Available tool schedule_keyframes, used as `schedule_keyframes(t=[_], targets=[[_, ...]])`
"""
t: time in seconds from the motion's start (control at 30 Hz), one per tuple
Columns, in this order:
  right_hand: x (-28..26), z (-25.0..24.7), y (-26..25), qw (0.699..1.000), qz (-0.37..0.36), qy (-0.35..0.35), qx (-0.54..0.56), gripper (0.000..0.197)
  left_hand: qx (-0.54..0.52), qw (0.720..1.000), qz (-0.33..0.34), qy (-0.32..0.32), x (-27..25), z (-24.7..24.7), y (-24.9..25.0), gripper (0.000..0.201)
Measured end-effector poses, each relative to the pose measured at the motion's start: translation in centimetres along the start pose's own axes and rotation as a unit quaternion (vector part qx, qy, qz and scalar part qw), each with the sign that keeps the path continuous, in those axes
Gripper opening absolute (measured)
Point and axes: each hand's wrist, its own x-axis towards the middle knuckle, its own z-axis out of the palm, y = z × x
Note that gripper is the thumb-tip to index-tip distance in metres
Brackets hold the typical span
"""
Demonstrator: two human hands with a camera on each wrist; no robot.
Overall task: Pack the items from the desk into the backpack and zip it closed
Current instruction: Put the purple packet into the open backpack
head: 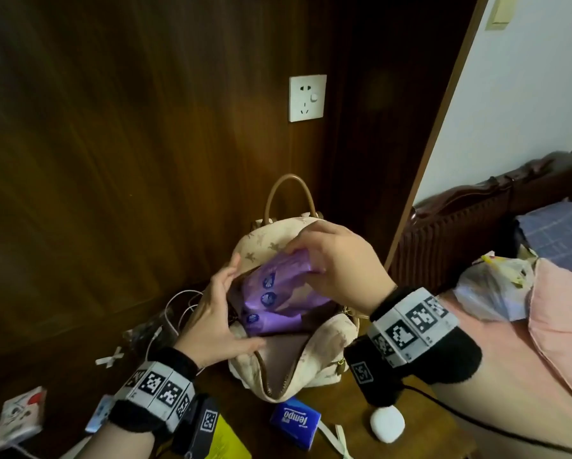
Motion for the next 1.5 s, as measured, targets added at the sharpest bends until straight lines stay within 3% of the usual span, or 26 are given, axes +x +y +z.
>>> schedule_keyframes(t=[0.13,0.23,0.3,0.4,0.53,0.6,0.73,0.9,1.07,1.27,1.5], targets=[[-2.1,3.9,-0.7,0.996,-0.006,0.075,-0.054,0.046,0.011,1.0,0.013,0.006,0.1,-0.1,0.1,0.103],[-3.7,6.3,-0.6,0.997,0.008,0.068,-0.029,0.053,0.028,1.0,0.01,-0.002,0.2,-0.3,0.1,0.094],[-3.9,6.9,-0.3,0.994,0.082,0.059,0.035,0.059,0.06,0.998,0.013,-0.011,0.3,-0.5,0.2,0.095],[-3.8,6.6,0.3,0.966,0.201,0.057,0.153,0.063,0.099,0.995,0.008,-0.027,0.4,-0.7,0.4,0.106],[-3.5,5.2,1.6,0.94,0.237,0.066,0.237,0.054,0.131,0.99,0.017,-0.039,0.5,-0.7,0.4,0.12],[-3.4,4.7,2.0,0.94,0.229,0.042,0.25,0.052,0.127,0.991,0.01,-0.04,0.6,-0.7,0.2,0.12],[-3.5,6.1,1.1,0.969,0.158,-0.038,0.183,0.039,0.096,0.995,0.01,-0.038,0.7,-0.5,0.1,0.123],[-3.4,6.7,1.4,0.972,0.161,-0.054,0.162,0.034,0.072,0.996,0.004,-0.046,0.9,-0.5,-0.1,0.125],[-3.5,3.6,1.4,0.979,0.133,-0.097,0.116,0.036,0.07,0.997,0.011,-0.033,0.8,-0.3,-0.7,0.126],[-2.7,2.2,1.0,0.987,0.126,-0.103,0.001,0.043,0.052,0.998,0.03,-0.016,0.7,-0.1,-1.1,0.126],[-4.8,2.7,1.5,0.982,0.148,-0.086,0.08,0.041,0.066,0.997,0.048,-0.014,0.8,-0.3,-1.3,0.111]])
